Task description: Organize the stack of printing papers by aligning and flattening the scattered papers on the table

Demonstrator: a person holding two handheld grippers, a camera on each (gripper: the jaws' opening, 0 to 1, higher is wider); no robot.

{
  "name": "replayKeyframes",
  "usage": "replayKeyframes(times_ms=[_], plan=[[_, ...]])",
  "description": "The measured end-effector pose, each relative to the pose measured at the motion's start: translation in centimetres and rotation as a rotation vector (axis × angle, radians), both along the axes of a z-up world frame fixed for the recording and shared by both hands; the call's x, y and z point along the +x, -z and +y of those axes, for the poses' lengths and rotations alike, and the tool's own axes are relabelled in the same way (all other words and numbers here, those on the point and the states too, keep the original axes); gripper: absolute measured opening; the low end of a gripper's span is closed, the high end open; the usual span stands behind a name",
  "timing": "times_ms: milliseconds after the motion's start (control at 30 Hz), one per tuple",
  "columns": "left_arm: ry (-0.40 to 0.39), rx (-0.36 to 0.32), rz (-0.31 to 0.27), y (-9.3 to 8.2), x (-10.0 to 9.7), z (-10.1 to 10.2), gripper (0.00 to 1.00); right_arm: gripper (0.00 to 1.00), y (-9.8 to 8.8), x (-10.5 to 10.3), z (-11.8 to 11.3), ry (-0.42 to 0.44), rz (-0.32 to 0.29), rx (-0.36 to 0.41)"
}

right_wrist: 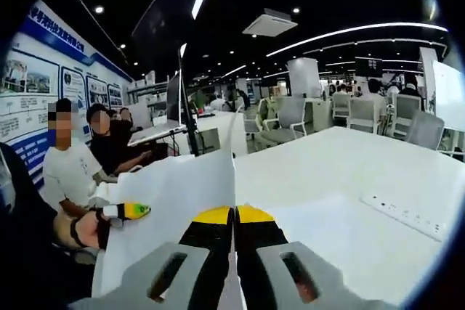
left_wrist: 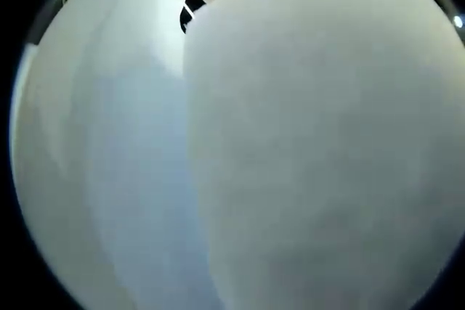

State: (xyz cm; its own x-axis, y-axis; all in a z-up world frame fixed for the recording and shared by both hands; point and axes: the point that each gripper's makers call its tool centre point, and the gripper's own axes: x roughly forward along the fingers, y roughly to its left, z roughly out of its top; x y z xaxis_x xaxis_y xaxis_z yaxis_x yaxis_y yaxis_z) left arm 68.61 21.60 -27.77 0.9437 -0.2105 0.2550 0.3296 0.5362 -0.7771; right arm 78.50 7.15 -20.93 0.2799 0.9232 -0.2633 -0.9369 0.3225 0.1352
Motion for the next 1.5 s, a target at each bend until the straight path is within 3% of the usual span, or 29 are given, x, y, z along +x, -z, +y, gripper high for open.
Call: replayKeyframes(times_ms=[733,1500], plan=[[0.009,0.038,-0.016,-0.3,-0.1,-0.5,0.08,0.0,0.0,-0.5,1.7,-0.023,-0.007,0.004],[0.016,0.055,-0.035,-0.5,-0.2,-0.7,0.11,0.0,-0.5,0.9,2.4,-0.027,-0.035,-0.034]])
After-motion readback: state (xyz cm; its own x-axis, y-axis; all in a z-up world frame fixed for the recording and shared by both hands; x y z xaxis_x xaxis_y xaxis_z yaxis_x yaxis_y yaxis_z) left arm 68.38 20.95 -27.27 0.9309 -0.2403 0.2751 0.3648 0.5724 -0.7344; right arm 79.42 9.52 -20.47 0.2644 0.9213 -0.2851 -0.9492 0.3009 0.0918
